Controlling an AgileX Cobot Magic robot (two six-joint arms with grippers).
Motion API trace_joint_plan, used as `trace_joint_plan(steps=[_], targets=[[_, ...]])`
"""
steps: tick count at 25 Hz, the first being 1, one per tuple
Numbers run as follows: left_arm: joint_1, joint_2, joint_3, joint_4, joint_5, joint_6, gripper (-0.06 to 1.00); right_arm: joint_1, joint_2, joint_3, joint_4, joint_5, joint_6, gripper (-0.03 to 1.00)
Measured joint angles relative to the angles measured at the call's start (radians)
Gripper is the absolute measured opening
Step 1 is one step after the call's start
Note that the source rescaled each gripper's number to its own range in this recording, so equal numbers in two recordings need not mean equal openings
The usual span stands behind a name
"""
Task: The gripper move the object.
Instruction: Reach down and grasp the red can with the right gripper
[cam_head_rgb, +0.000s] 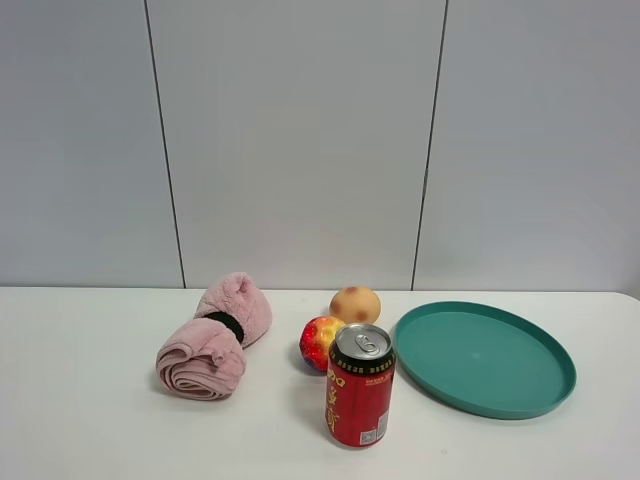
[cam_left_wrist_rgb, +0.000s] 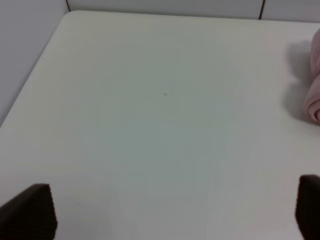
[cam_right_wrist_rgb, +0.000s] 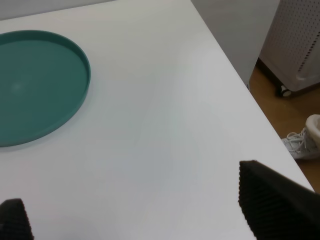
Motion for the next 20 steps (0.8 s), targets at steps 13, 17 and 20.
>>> trace_joint_plan(steps=[13,17,20], targets=[[0.0,0.0,0.0,0.0,0.0,0.0,1.0,0.0,0.0,0.0,0.0,0.0,0.0,0.65],[0.0,0.0,0.0,0.0,0.0,0.0,1.0,0.0,0.0,0.0,0.0,0.0,0.0,0.65],[0.0,0.0,0.0,0.0,0.0,0.0,1.0,0.0,0.0,0.0,0.0,0.0,0.0,0.65]])
